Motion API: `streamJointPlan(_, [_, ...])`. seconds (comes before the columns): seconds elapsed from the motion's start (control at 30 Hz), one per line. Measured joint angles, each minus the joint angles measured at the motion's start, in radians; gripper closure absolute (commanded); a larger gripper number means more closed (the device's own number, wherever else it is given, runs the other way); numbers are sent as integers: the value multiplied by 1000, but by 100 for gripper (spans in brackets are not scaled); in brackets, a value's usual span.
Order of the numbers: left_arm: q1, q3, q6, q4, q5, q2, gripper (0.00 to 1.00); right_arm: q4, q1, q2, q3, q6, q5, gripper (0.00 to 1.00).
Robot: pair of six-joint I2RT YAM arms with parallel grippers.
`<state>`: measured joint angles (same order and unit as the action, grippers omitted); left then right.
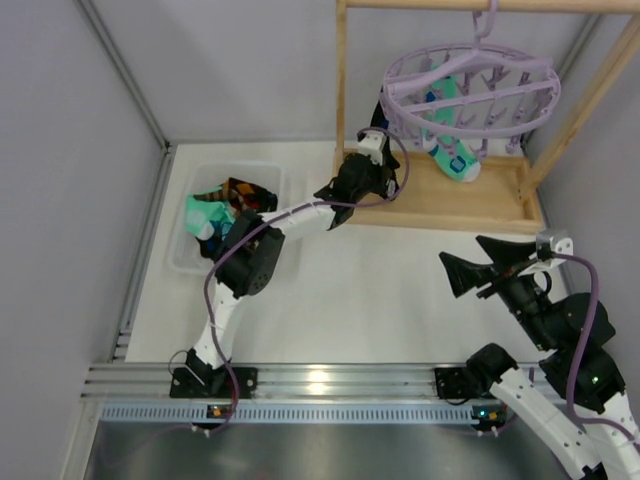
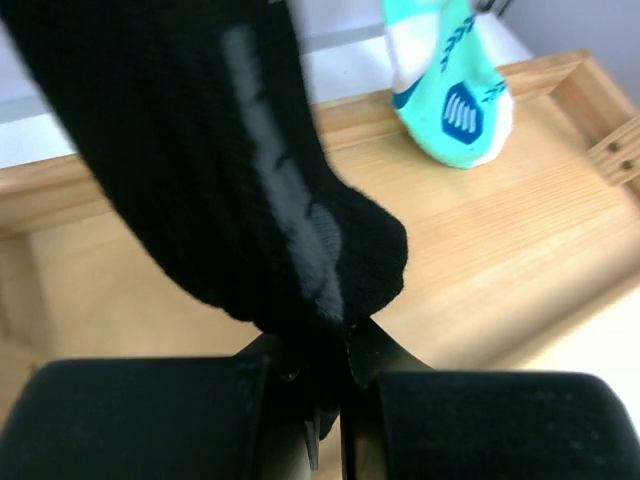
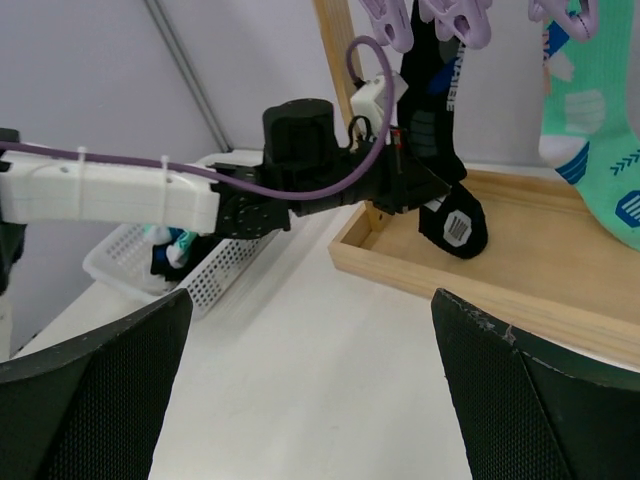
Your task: Remove the socks clipped to the hanger
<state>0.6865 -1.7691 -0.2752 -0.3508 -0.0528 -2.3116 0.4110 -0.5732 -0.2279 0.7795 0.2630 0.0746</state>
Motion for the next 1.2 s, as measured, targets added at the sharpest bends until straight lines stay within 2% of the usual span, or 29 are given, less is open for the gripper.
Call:
streamJointPlan(0.27, [87, 262, -32, -20, -153, 295, 100, 23, 0, 36, 37, 3, 10, 0])
streamJointPlan(0.63, [338, 526, -8, -32, -313, 470, 100, 92, 0, 52, 135, 18, 56, 1])
streamJointPlan(0.9, [496, 554, 34, -34, -383, 504, 100, 180, 0, 18, 206, 45, 131, 1])
streamJointPlan(1.2, [639, 554, 80, -37, -421, 504, 100, 257, 0, -159, 252, 60, 189, 1])
